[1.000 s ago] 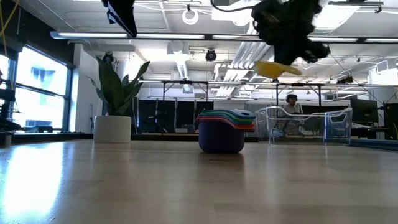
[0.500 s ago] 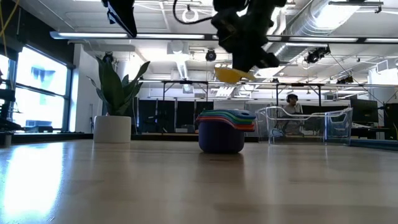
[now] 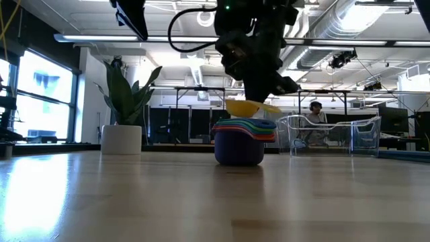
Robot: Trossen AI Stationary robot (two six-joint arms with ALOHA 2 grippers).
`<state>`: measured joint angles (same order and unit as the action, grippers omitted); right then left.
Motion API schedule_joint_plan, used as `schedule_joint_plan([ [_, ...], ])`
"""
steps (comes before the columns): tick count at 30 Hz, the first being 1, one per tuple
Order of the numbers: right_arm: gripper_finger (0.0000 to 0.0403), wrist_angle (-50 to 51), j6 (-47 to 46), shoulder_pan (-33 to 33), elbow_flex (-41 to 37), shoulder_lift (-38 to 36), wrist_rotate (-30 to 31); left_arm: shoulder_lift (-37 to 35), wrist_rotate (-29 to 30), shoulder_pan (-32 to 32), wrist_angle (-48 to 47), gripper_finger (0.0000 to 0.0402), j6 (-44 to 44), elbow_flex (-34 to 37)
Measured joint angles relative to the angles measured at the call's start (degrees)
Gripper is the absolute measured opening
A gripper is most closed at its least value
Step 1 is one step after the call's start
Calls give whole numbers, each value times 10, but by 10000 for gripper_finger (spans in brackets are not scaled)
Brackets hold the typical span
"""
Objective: Nest measuring cups in basket
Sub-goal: Stack the yellow measuring cup on top of the blue measuring cup
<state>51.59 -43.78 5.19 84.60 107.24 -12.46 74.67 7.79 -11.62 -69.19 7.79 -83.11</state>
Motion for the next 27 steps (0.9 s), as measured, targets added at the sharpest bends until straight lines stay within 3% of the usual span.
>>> schedule_joint_plan([
  [13, 4, 0, -23, 2, 0, 9, 38, 0, 0, 0, 0, 46, -5, 0],
  [22, 61, -3, -23, 1, 0, 9, 39, 0, 0, 0, 0, 46, -10, 0],
  [27, 74, -4, -23, 1, 0, 8, 45, 0, 0, 0, 0, 46, -10, 0],
])
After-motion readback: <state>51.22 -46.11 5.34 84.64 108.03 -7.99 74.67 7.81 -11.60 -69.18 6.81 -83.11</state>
